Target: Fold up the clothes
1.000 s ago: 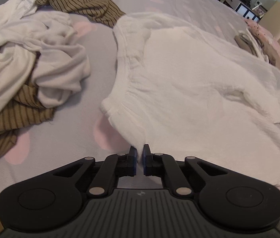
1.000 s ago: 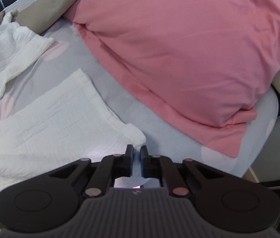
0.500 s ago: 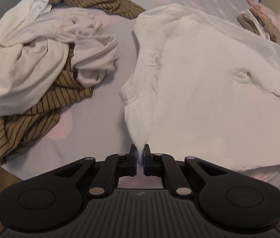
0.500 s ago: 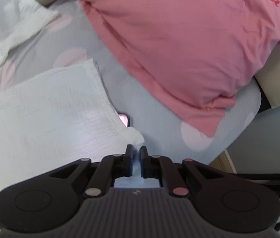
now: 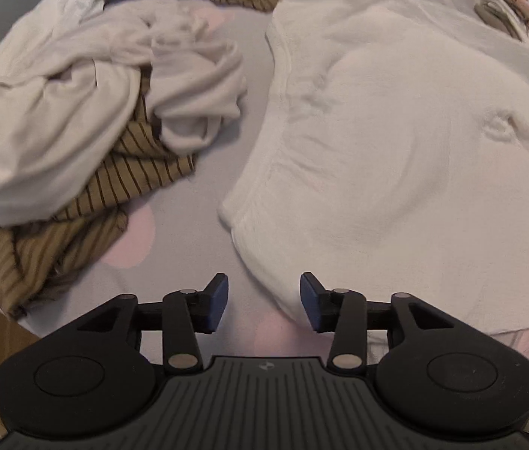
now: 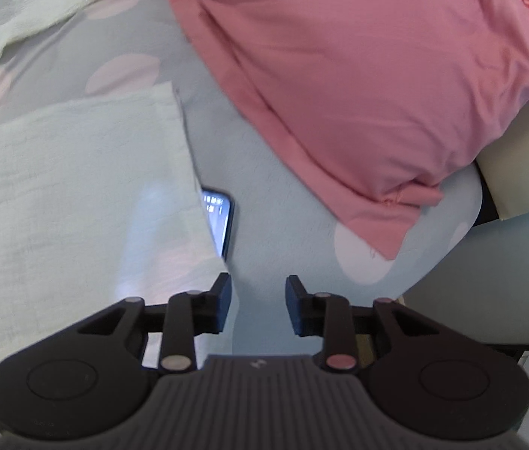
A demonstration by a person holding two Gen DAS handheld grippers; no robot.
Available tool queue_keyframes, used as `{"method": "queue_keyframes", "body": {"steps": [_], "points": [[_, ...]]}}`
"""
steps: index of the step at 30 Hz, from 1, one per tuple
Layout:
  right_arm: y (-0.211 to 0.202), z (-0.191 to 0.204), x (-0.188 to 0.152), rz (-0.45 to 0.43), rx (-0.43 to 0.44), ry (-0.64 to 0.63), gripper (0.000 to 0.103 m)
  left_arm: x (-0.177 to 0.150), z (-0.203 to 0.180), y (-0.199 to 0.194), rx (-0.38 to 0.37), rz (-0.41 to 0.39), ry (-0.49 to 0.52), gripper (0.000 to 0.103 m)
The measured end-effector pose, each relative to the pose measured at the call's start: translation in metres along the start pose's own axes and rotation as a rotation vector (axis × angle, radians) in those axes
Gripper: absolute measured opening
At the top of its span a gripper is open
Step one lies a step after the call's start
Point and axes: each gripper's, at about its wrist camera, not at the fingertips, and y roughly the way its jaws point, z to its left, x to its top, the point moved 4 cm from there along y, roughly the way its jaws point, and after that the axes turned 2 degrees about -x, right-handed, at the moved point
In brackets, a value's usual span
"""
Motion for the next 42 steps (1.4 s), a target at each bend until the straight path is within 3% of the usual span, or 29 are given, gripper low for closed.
{"method": "queue_keyframes", "body": {"steps": [6,14,21,32,39,41,42], "points": [[-0.022,0.010,0.033,-0.122,0.062,0.038,0.035,0.052,0.008,-0.021,-0.037,-0.124,-0.055,0.046],[-0.044,0.059,0.088,-0.242,0.183,0.043,0.035,0.133,-0.013,-0.006,-0.037,-0.227,-0.003,0.046],[-0.037,0.104,0.143,-0.276,0.241,0.048,0.036,0.184,-0.021,0.030,-0.047,-0.281,-0.029,0.045],[0.026,0.153,0.235,-0.300,0.378,0.271,0.036,0.222,-0.018,0.093,-0.084,-0.208,-0.113,0.045],[0.066,0.163,0.265,-0.280,0.378,0.344,0.038,0.230,-0.012,0.115,-0.048,-0.182,-0.134,0.045],[0.071,0.163,0.268,-0.275,0.376,0.355,0.033,0.231,-0.010,0.122,-0.028,-0.165,-0.131,0.045],[0.071,0.163,0.269,-0.283,0.371,0.354,0.021,0.231,-0.010,0.125,-0.020,-0.159,-0.126,0.045]]}}
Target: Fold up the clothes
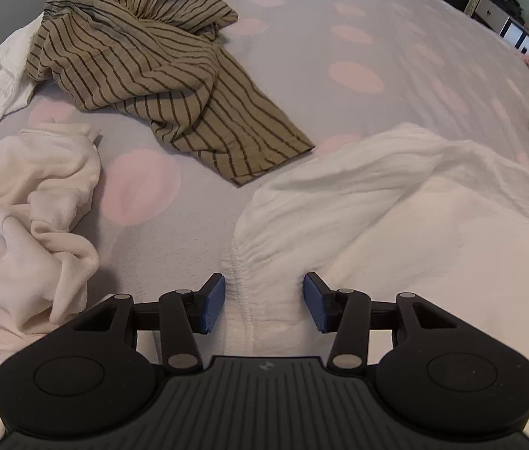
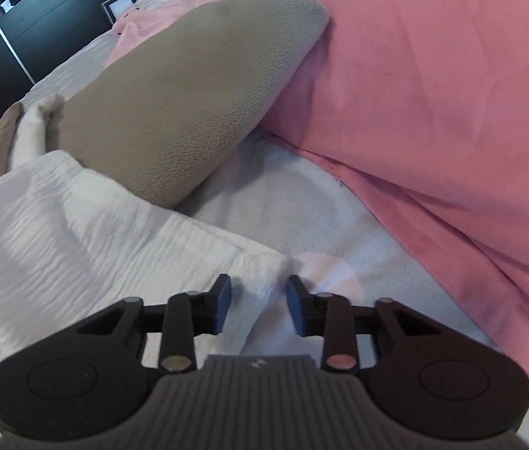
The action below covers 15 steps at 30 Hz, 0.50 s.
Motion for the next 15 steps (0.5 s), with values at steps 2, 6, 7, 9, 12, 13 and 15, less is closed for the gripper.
{"method": "queue_keyframes", "body": {"steps": [2,6,7,9,12,13,15], "points": [[-0.001,0.004,0.002,-0.007,-0.008,-0.022,0.008,-0.001,-0.001,0.004,0.011,0.011,0.008,0.045],[-0.012,0.006,0.004,-0.066,-0.085,-0.072,0.005,-0.002,-0.004,0.004,0.025,0.012,0.022,0.045],[-0.016,0.004,0.005,-0.080,-0.108,-0.075,0.005,-0.003,-0.005,0.004,0.028,0.013,0.028,0.045],[-0.025,-0.007,0.008,-0.098,-0.153,-0.055,0.004,-0.004,-0.006,0.004,0.030,0.014,0.037,0.045],[-0.035,-0.031,0.009,-0.098,-0.205,-0.014,0.004,-0.005,-0.006,0.004,0.030,0.016,0.041,0.045],[-0.035,-0.039,0.007,-0.087,-0.211,-0.001,0.004,-0.005,-0.006,0.003,0.029,0.017,0.039,0.045],[-0.036,-0.053,0.004,-0.063,-0.221,0.024,0.005,-0.004,-0.005,0.003,0.030,0.017,0.033,0.045]]}}
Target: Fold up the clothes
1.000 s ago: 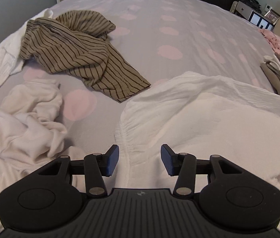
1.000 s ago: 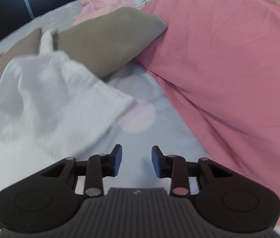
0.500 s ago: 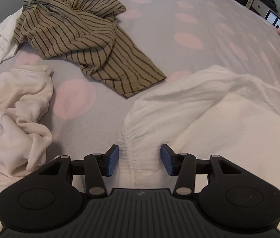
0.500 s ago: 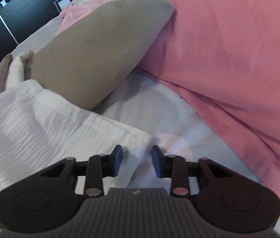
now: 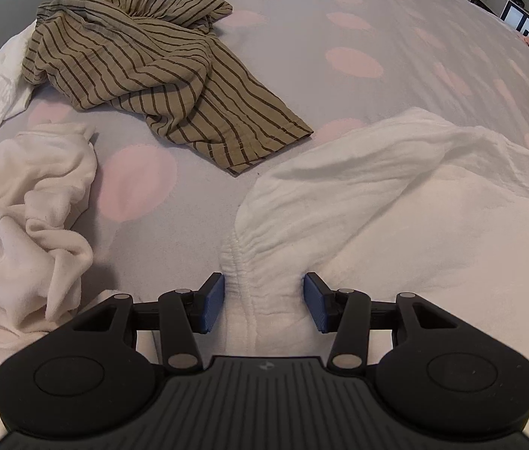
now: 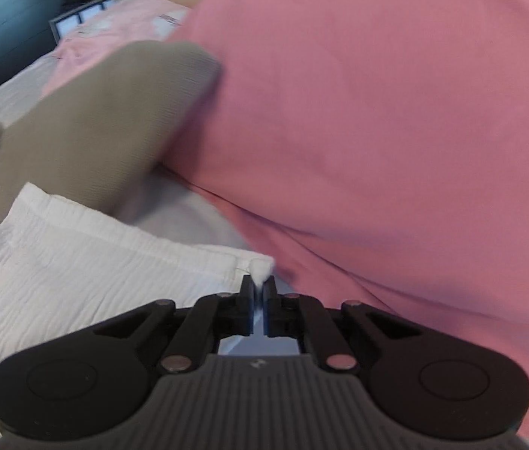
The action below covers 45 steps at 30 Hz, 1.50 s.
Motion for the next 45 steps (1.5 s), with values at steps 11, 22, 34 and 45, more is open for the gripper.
{"method": "queue_keyframes", "body": {"steps": [11,22,34,45], "points": [[-0.016,0.022,0.010,-0.090,0.133,-0.099,0.039,0.004,-0.002,-0.006,0.026,-0.032,-0.013,0.045],[-0.003,0.100,-0.014,0.033,0.200,-0.282,0.046,0.005,-0.021,-0.021,0.019,-0.084,0.098,0.045],[-0.031,0.111,-0.008,-0.058,0.189,-0.284,0.047,0.033,-0.058,-0.052,-0.014,-0.190,0.151,0.045],[-0.053,0.161,0.017,-0.101,0.310,-0.171,0.045,0.035,-0.108,-0.055,-0.080,-0.189,0.192,0.045]]}}
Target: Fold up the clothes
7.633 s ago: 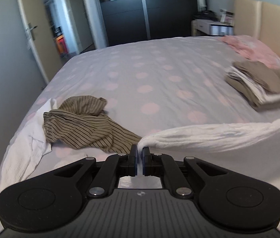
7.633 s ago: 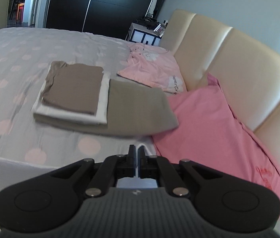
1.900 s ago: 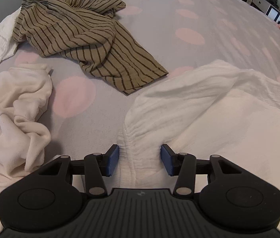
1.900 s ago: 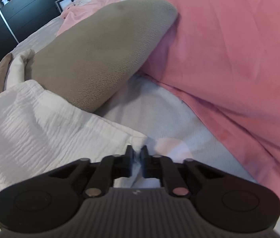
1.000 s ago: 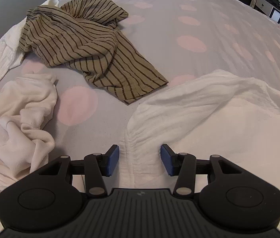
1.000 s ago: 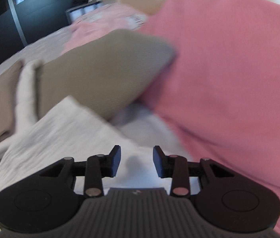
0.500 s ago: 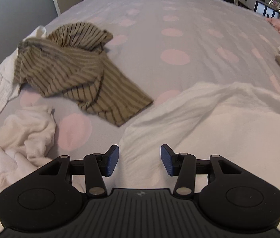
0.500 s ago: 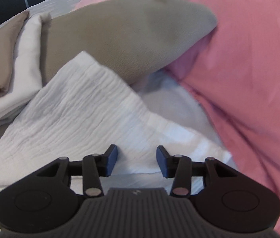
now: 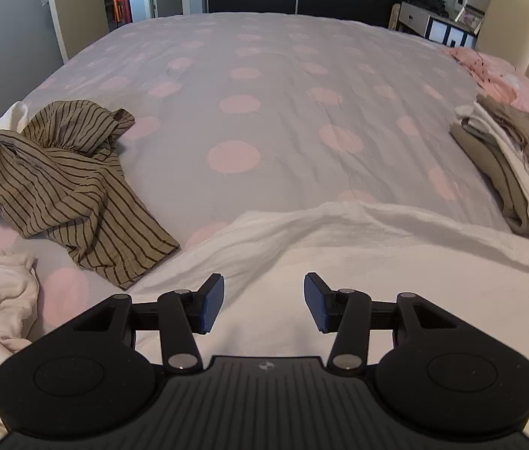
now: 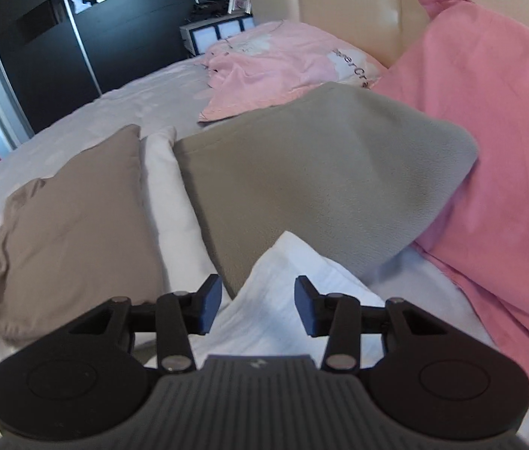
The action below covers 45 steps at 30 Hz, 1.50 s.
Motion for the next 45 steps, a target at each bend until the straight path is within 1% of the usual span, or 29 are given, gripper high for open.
{"method": "queue_keyframes", "body": {"steps": [1,5,6,7,8,9,11,14,17,19,20,21,22,24,27,31,32,34,35,37,38,39,41,42,43,45], "points": [[0.005,0.001,0.001,0.008,-0.011,0.015,0.045,-0.001,0.001,0.002,0.008,0.004,0.006,0.045],[0.029,0.000,0.004,0.040,0.012,0.092,0.042,-0.003,0.009,0.010,0.040,0.030,0.004,0.045],[0.034,0.002,0.004,0.052,-0.005,0.081,0.036,-0.003,0.012,0.011,0.046,0.031,-0.002,0.045],[0.039,0.004,0.004,0.062,-0.022,0.071,0.013,-0.004,0.014,0.011,0.048,0.035,-0.006,0.045],[0.041,0.004,0.004,0.057,-0.033,0.066,0.001,-0.004,0.016,0.013,0.048,0.040,-0.008,0.045],[0.042,0.003,0.006,0.040,-0.032,0.077,0.003,-0.005,0.018,0.014,0.047,0.045,-0.009,0.045],[0.041,0.001,0.013,-0.009,-0.031,0.110,0.002,-0.007,0.018,0.016,0.047,0.056,0.005,0.045],[0.030,-0.006,0.028,-0.105,-0.042,0.164,0.002,-0.008,0.017,0.018,0.043,0.068,0.025,0.045],[0.022,-0.015,0.037,-0.183,-0.035,0.216,0.002,-0.009,0.018,0.020,0.033,0.073,0.027,0.045],[0.020,-0.016,0.037,-0.209,-0.041,0.206,0.002,-0.010,0.019,0.023,0.033,0.083,0.037,0.045],[0.018,-0.015,0.037,-0.223,-0.060,0.183,0.002,-0.011,0.019,0.025,0.037,0.086,0.042,0.045],[0.018,-0.014,0.037,-0.237,-0.051,0.178,0.002,-0.011,0.020,0.027,0.041,0.089,0.044,0.045],[0.018,-0.014,0.037,-0.246,-0.042,0.172,0.002,-0.012,0.020,0.028,0.043,0.092,0.043,0.045],[0.026,-0.011,0.039,-0.222,-0.025,0.159,0.002,-0.013,0.020,0.032,0.042,0.095,0.039,0.045],[0.040,-0.008,0.037,-0.180,-0.024,0.143,0.002,-0.014,0.020,0.035,0.042,0.108,0.038,0.045],[0.054,-0.002,0.032,-0.123,-0.044,0.094,0.009,-0.014,0.019,0.032,0.029,0.107,0.046,0.045],[0.055,-0.001,0.031,-0.120,-0.052,0.076,0.012,-0.013,0.019,0.030,0.027,0.098,0.044,0.045],[0.053,-0.001,0.029,-0.124,-0.068,0.047,0.042,-0.013,0.019,0.026,0.017,0.086,0.045,0.045],[0.050,-0.001,0.029,-0.129,-0.077,0.030,0.046,-0.013,0.019,0.024,0.012,0.080,0.048,0.045],[0.043,-0.002,0.029,-0.138,-0.095,-0.003,0.051,-0.016,0.015,0.019,0.004,0.076,0.063,0.045],[0.039,-0.003,0.029,-0.134,-0.103,-0.018,0.053,-0.018,0.013,0.016,-0.001,0.077,0.077,0.045],[0.034,-0.005,0.027,-0.131,-0.103,-0.025,0.059,-0.020,0.010,0.013,-0.005,0.077,0.093,0.045],[0.024,-0.010,0.025,-0.122,-0.103,-0.039,0.062,-0.026,0.005,0.004,-0.014,0.074,0.118,0.045],[0.019,-0.013,0.023,-0.107,-0.108,-0.044,0.066,-0.030,0.003,-0.002,-0.021,0.072,0.128,0.045],[0.013,-0.017,0.021,-0.095,-0.115,-0.043,0.068,-0.034,0.002,-0.007,-0.028,0.069,0.138,0.045],[-0.001,-0.024,0.017,-0.071,-0.127,-0.041,0.069,-0.044,-0.003,-0.022,-0.049,0.063,0.166,0.045]]}}
